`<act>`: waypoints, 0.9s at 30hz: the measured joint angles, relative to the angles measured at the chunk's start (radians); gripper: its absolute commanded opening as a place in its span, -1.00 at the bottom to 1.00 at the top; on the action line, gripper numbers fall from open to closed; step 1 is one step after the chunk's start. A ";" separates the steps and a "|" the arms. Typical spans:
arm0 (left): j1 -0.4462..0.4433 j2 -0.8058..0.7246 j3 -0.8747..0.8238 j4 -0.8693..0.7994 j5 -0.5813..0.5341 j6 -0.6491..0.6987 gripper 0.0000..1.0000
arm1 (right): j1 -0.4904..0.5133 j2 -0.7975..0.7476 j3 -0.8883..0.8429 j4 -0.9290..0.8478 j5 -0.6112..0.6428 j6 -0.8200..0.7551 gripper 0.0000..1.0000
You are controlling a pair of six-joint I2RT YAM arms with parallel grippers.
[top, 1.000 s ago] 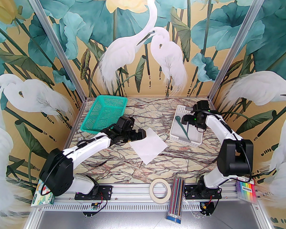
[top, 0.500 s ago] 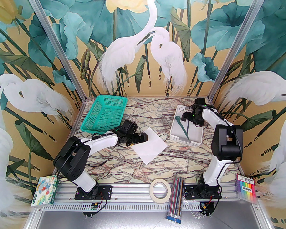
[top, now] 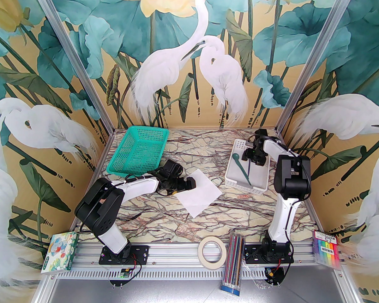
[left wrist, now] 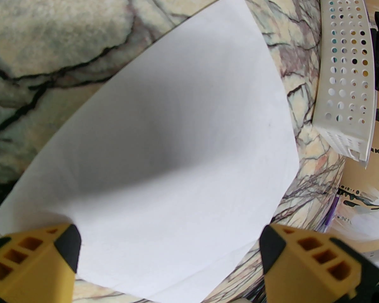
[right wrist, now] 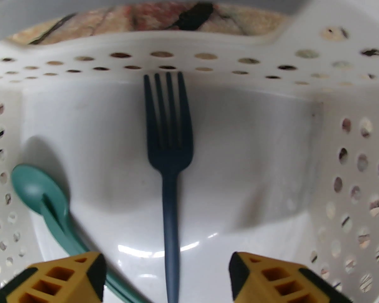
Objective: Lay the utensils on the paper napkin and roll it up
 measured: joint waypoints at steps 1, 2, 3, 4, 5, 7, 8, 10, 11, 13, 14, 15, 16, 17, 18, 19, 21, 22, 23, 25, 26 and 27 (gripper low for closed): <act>0.000 0.000 0.000 0.000 -0.001 0.000 0.99 | 0.000 0.006 0.003 -0.003 0.000 0.000 0.21; 0.000 0.000 0.000 0.000 -0.003 0.000 0.99 | 0.000 0.009 0.004 -0.005 0.000 0.001 0.18; 0.000 0.000 0.000 0.000 -0.004 0.000 0.99 | 0.000 0.014 0.008 -0.010 0.000 0.002 0.14; 0.000 0.000 0.000 0.000 -0.005 0.000 0.99 | -0.002 0.019 0.012 -0.012 0.000 0.001 0.09; 0.000 0.000 0.000 0.000 -0.005 0.000 0.99 | -0.002 0.023 0.016 -0.013 0.000 0.000 0.07; 0.000 0.001 0.000 0.000 -0.008 0.000 0.99 | -0.002 0.031 0.021 -0.014 -0.001 0.001 0.01; 0.000 0.001 0.000 0.000 -0.009 0.000 0.99 | -0.002 0.034 0.023 -0.015 -0.003 0.001 -0.01; 0.000 0.001 0.000 0.000 -0.011 0.000 0.99 | -0.002 0.042 0.026 -0.016 -0.007 0.000 -0.07; 0.000 0.001 0.000 0.000 -0.011 0.000 0.99 | -0.002 0.043 0.026 -0.016 -0.008 0.000 -0.10; 0.000 0.002 0.000 0.000 -0.011 0.000 0.99 | -0.002 0.045 0.027 -0.018 -0.008 0.000 -0.15; 0.000 0.002 0.000 0.000 -0.012 0.000 0.99 | -0.002 0.045 0.027 -0.018 -0.010 -0.001 -0.19; 0.000 0.002 0.000 0.000 -0.011 0.000 0.99 | -0.003 0.045 0.027 -0.018 -0.012 -0.001 -0.22; 0.000 0.002 0.000 0.000 -0.011 0.000 0.99 | -0.003 0.045 0.027 -0.018 -0.012 -0.004 -0.25; 0.000 0.002 0.000 0.000 -0.012 0.000 0.99 | -0.004 0.045 0.027 -0.019 -0.012 -0.005 -0.31; 0.000 0.002 0.000 0.000 -0.012 0.000 0.99 | -0.005 0.045 0.027 -0.020 -0.012 -0.006 -0.34; 0.000 0.002 0.000 0.000 -0.012 0.000 0.99 | -0.005 0.045 0.027 -0.021 -0.011 -0.009 -0.37; 0.000 0.002 0.000 0.000 -0.012 0.000 0.99 | -0.006 0.045 0.027 -0.021 -0.012 -0.011 -0.44; 0.000 0.002 0.000 0.000 -0.012 0.000 0.99 | -0.006 0.045 0.027 -0.021 -0.012 -0.013 -0.46; 0.000 0.002 0.000 0.000 -0.013 0.000 0.99 | -0.006 0.045 0.027 -0.021 -0.012 -0.016 -0.48; 0.000 0.002 0.000 0.000 -0.013 0.000 0.99 | -0.006 0.045 0.027 -0.021 -0.012 -0.021 -0.54; 0.000 0.002 0.000 0.000 -0.013 0.000 0.99 | -0.006 0.045 0.025 -0.021 -0.012 -0.024 -0.56; 0.000 0.002 0.000 0.000 -0.014 0.000 0.99 | -0.006 0.045 0.023 -0.019 -0.012 -0.025 -0.58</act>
